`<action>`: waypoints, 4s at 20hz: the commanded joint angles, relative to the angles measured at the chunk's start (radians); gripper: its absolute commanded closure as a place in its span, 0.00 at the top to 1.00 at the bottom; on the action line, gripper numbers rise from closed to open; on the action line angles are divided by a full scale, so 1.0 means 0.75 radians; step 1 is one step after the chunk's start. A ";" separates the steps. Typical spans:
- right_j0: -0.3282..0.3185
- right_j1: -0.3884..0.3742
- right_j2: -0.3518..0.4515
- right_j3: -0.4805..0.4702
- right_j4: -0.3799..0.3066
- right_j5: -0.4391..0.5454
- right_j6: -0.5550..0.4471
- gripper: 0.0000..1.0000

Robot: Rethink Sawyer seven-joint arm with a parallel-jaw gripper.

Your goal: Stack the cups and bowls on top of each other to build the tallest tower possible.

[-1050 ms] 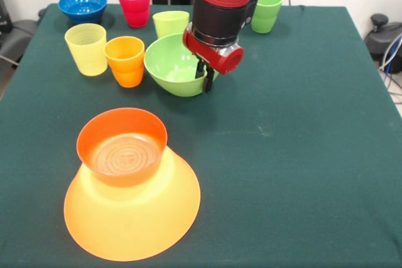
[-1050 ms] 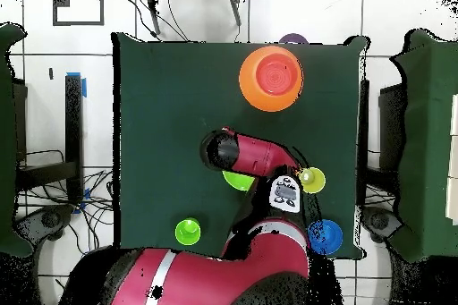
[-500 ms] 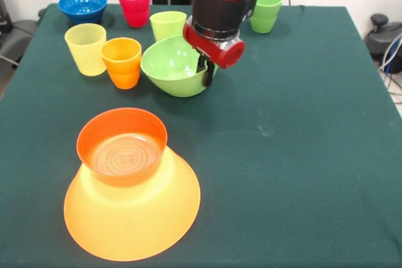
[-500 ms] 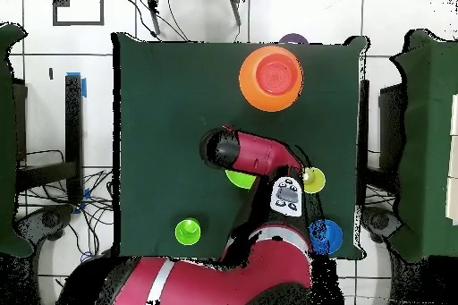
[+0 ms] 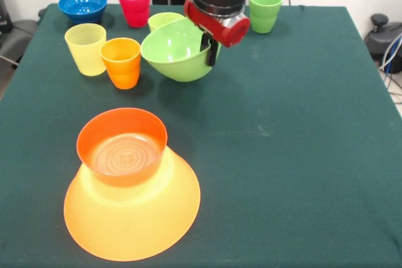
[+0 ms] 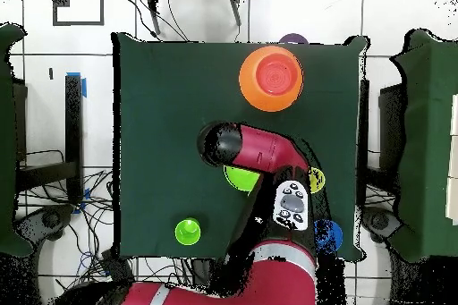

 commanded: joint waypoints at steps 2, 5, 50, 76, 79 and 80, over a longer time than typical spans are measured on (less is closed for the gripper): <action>-0.014 -0.030 0.091 -0.119 0.007 0.229 0.037 0.00; -0.017 -0.028 0.090 -0.165 0.001 0.282 0.030 0.00; -0.120 0.281 0.114 -1.109 -0.120 0.915 -0.165 0.00; -0.126 0.373 0.060 -1.312 -0.107 1.017 -0.224 0.00; -0.129 0.380 0.062 -1.324 -0.109 1.017 -0.229 0.00; -0.132 0.386 0.066 -1.328 -0.109 1.011 -0.232 0.00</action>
